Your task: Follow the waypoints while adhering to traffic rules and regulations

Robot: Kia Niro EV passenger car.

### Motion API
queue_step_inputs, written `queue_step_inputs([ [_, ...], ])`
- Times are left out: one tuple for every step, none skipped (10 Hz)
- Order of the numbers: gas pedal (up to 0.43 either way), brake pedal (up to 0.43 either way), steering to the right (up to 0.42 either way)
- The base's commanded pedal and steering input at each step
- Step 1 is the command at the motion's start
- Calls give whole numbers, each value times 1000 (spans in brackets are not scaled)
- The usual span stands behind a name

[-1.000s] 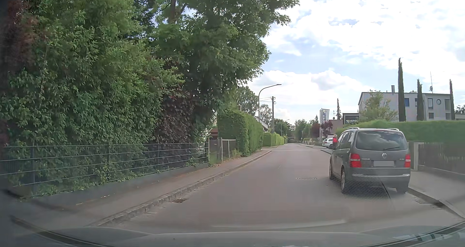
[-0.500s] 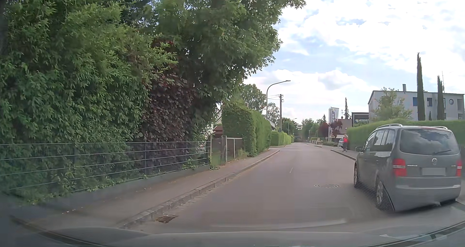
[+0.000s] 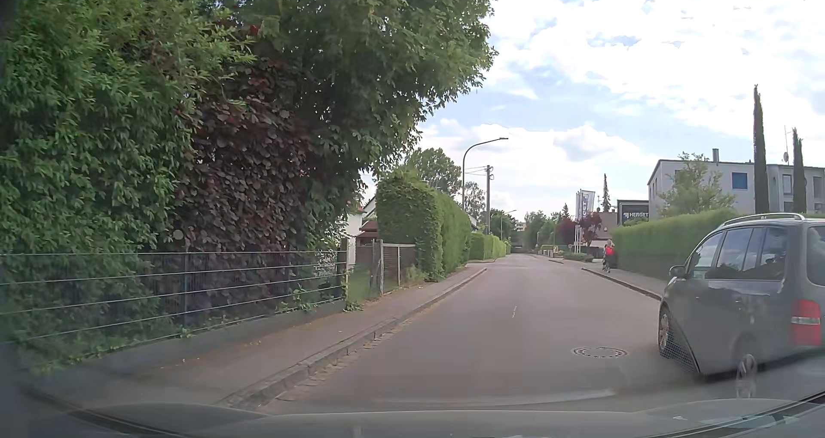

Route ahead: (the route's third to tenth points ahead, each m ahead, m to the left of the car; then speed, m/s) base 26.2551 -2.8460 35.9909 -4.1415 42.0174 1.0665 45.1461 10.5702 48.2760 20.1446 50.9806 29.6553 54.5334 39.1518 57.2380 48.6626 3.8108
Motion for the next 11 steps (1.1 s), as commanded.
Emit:
queue_step_inputs([
  [130, 18, 100],
  [130, 18, 101],
  [130, 18, 106],
  [130, 18, 112],
  [130, 18, 113],
  [130, 18, 113],
  [130, 18, 114],
  [130, 18, 114],
  [118, 18, 123],
  [98, 18, 126],
  [79, 18, 127],
])
